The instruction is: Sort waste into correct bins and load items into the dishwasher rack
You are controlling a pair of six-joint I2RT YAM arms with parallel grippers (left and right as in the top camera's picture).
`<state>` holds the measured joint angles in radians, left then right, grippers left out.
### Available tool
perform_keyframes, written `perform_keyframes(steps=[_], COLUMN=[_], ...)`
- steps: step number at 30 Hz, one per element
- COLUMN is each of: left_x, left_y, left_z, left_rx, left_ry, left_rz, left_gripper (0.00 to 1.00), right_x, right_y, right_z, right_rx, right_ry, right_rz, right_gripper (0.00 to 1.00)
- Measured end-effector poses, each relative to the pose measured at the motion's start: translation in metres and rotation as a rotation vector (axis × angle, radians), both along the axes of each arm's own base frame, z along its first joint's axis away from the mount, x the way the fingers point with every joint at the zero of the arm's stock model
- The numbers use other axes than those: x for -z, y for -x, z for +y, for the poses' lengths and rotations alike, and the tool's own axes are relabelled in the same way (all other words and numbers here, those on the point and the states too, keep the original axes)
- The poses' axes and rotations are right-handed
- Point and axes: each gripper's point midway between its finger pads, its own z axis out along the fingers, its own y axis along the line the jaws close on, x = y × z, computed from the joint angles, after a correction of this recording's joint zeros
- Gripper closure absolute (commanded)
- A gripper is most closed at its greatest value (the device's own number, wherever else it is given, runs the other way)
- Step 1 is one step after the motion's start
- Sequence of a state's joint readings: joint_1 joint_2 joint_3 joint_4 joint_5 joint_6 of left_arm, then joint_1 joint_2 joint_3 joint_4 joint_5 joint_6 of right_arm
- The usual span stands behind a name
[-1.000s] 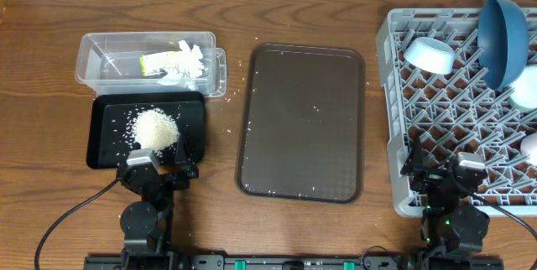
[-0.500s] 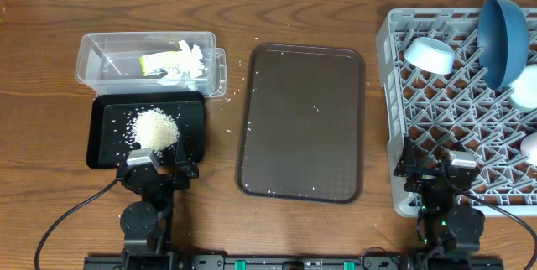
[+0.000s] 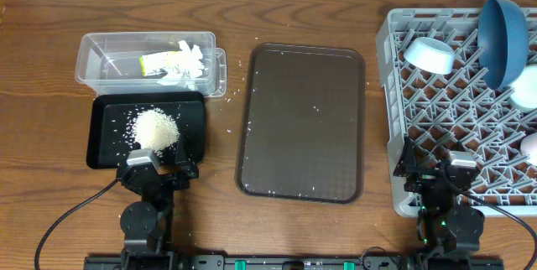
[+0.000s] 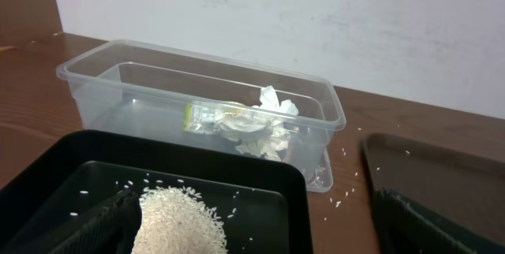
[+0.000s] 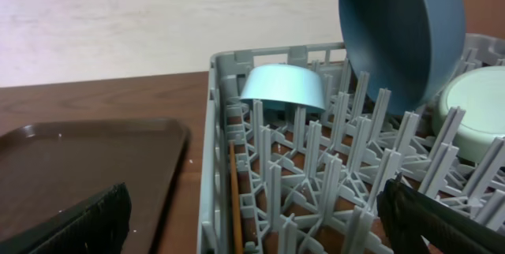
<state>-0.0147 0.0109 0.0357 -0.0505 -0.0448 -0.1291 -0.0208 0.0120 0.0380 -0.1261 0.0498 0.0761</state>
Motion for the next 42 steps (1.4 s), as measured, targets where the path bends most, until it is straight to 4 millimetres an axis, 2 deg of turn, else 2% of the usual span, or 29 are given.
perform_keyframes(steps=[10,42], left_x=[0.000,0.000], left_y=[0.000,0.000], left_z=[0.000,0.000], left_rx=[0.000,0.000], left_ry=[0.000,0.000], left_rz=[0.000,0.000], left_gripper=[0.05,0.05], right_x=[0.000,0.000], right_y=[0.000,0.000], right_z=[0.019,0.019], right_rx=[-0.079,-0.080], right_ry=[0.000,0.000], right_rz=[0.000,-0.001], right_gripper=[0.01,0.01])
